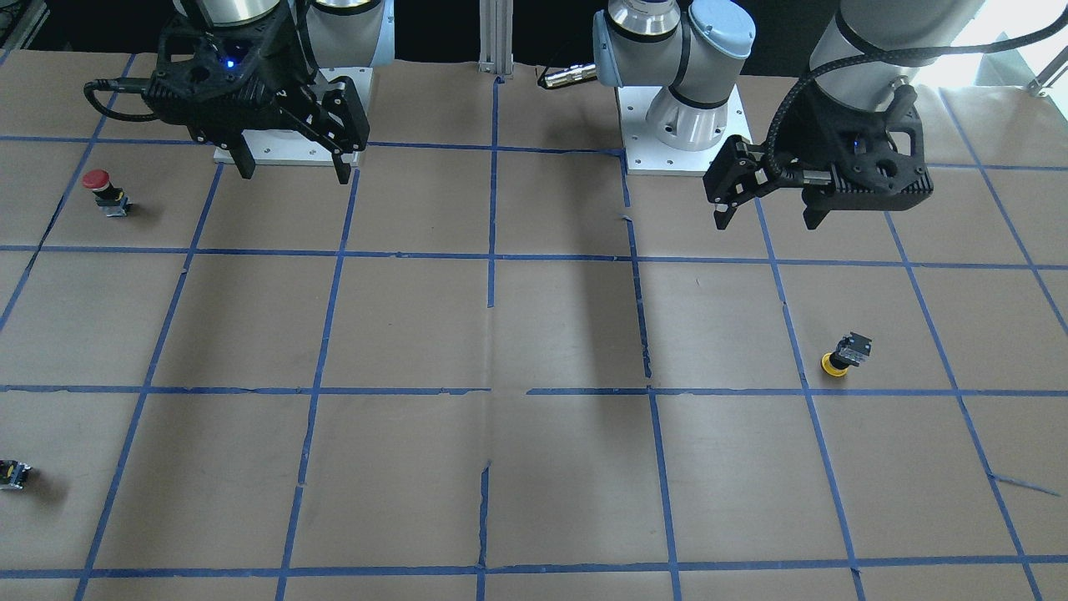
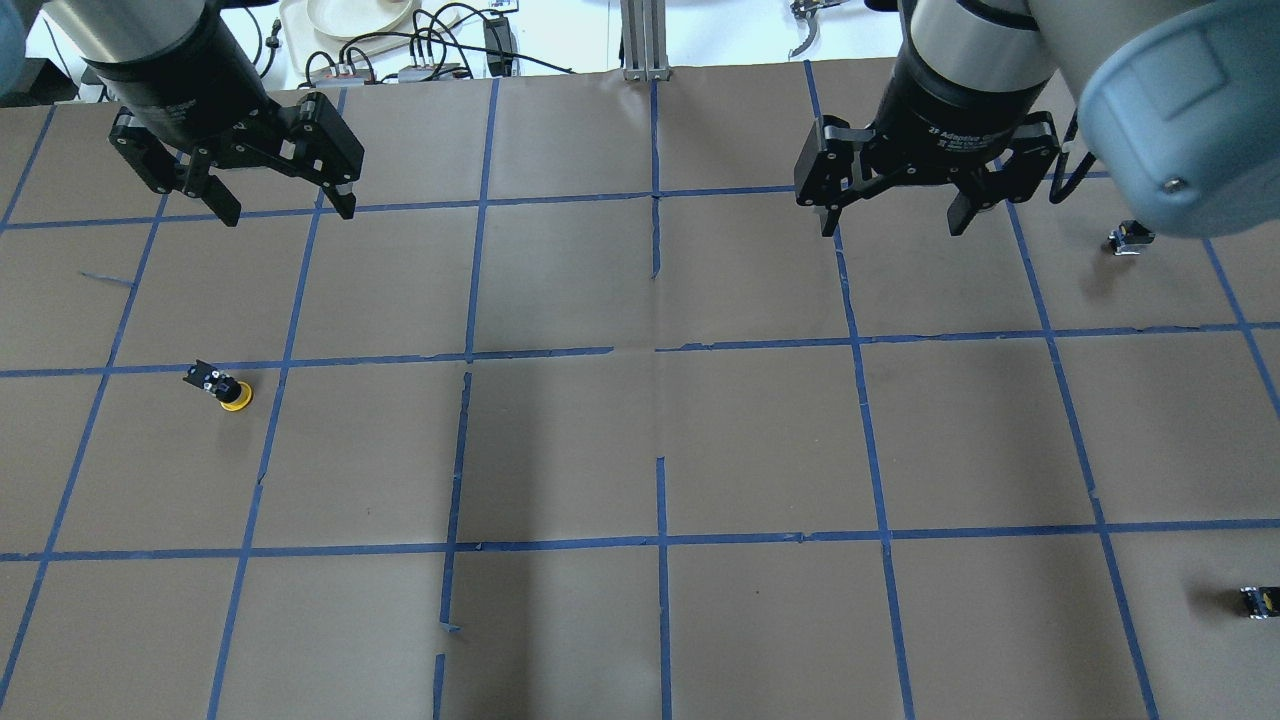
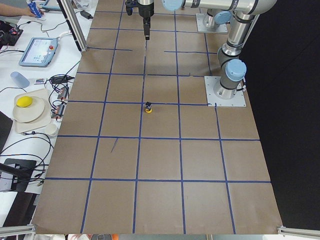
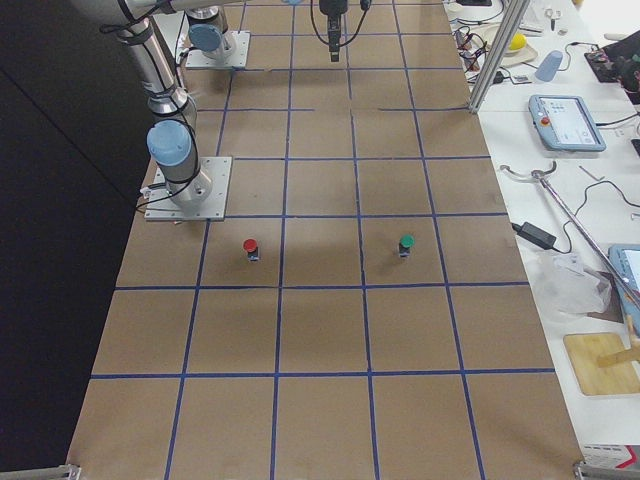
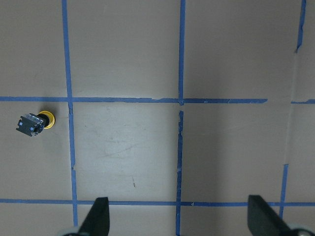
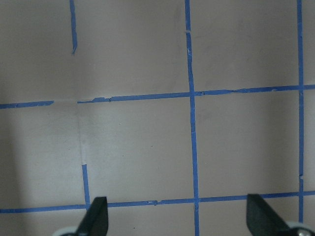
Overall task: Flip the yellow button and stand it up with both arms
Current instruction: 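Move the left gripper down toward the yellow-capped button lying on its side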
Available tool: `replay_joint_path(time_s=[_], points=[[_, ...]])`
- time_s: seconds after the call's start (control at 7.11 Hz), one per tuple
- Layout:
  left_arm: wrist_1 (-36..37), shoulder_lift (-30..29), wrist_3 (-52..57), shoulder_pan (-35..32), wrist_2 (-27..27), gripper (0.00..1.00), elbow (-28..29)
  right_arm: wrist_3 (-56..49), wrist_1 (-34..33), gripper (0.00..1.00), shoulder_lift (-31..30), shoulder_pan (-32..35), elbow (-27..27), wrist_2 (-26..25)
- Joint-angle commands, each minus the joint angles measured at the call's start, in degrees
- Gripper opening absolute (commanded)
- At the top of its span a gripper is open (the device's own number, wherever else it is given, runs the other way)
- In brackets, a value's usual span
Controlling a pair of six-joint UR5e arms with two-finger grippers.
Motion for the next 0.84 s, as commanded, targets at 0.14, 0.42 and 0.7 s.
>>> replay_joint_path(time_s=[0.14, 0.42, 0.7], points=[[0.43, 0.56, 0.94, 0.37, 0.59, 1.0, -2.01, -1.34, -2.89, 0.98, 1.58, -3.07, -0.71, 2.1], [0.43, 0.39, 1.9, 0.46, 0.69, 1.0, -2.72, -2.66, -2.72, 0.98, 1.5, -3.16, -0.62, 1.51], [1.04, -0.4, 4.47, 0.64, 0.69, 1.0, -2.11, -5.46, -2.02, 0.98, 1.24, -2.99, -0.53, 1.41]])
